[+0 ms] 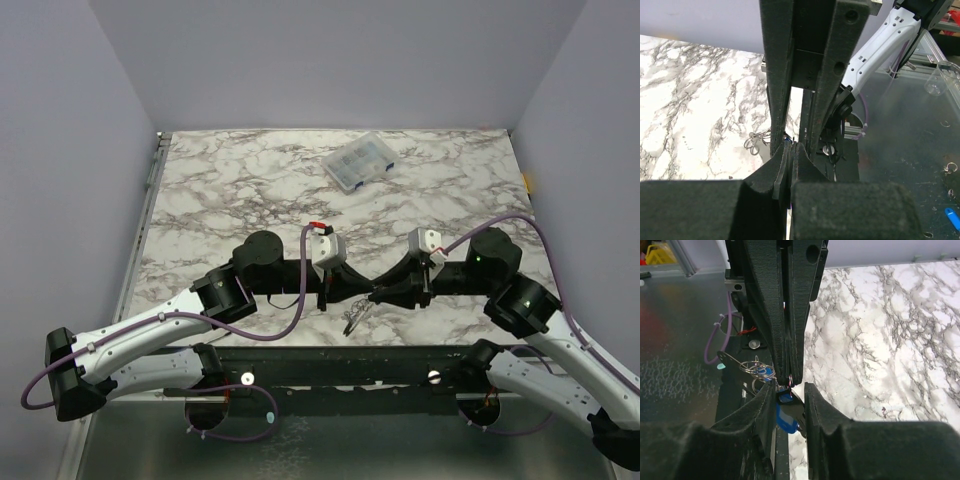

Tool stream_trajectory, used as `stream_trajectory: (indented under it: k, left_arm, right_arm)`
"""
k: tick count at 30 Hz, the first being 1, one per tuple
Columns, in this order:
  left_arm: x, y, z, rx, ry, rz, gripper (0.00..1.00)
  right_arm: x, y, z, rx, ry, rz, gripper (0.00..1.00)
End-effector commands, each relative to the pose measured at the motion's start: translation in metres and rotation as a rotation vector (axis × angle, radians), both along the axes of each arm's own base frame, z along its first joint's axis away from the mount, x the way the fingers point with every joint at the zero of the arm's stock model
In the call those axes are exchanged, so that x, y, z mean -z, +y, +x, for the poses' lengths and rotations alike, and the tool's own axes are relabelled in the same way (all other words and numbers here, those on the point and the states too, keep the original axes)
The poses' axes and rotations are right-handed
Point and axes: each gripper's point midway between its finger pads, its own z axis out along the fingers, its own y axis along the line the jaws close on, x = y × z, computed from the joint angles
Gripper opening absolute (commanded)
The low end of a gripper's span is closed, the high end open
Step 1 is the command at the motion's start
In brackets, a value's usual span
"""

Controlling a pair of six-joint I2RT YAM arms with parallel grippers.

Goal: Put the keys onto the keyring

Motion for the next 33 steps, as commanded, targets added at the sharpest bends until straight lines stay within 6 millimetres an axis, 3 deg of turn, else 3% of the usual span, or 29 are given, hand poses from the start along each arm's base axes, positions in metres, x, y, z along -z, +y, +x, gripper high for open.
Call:
stream_trajectory:
  k: [1, 6, 13, 14, 16, 17, 26, 27, 29, 33]
  left_arm:
    - [-0.013, 0.002, -0.003, 0.021, -0.039, -0.047, 0.0]
    - [-0.013, 0.002, -0.003, 0.015, -0.041, -0.048, 0.0]
    - [-0.011, 0.004, 0.0, -0.007, -0.042, -0.046, 0.0]
    - [-0.011, 0.004, 0.001, -0.008, -0.042, -0.046, 0.0]
    - [-0.009, 0.004, 0.001, -0.008, -0.039, -0.04, 0.0]
    - [-0.007, 0.003, 0.001, -0.009, -0.038, -0.037, 0.0]
    - [-0.006, 0.002, 0.001, -0.006, -0.038, -0.033, 0.0]
    - [-0.006, 0.002, 0.001, -0.004, -0.037, -0.032, 0.0]
    - [-0.006, 0.001, 0.001, -0.003, -0.035, -0.031, 0.0]
    - [-0.004, 0.0, 0.002, -0.002, -0.033, -0.028, 0.0]
  right_arm:
    - [-0.013, 0.0, 0.003, 0.02, -0.028, 0.024, 0.2]
    - [-0.008, 0.0, 0.003, 0.013, -0.022, 0.013, 0.01]
    - [-0.006, -0.002, 0.002, 0.01, -0.028, -0.011, 0.01]
    - [-0.005, -0.003, 0.005, 0.03, -0.023, -0.02, 0.04]
    - [-0.005, -0.005, 0.008, 0.056, -0.015, -0.039, 0.26]
    - [-0.004, -0.006, 0.008, 0.058, -0.013, -0.046, 0.3]
    - [-0.007, -0.006, 0.003, 0.044, -0.007, -0.026, 0.33]
    - [-0.006, -0.005, 0.003, 0.041, -0.004, -0.025, 0.37]
    - [-0.007, -0.005, 0.004, 0.042, -0.003, -0.023, 0.57]
    - [-0.015, -0.005, 0.006, 0.053, -0.021, -0.011, 0.67]
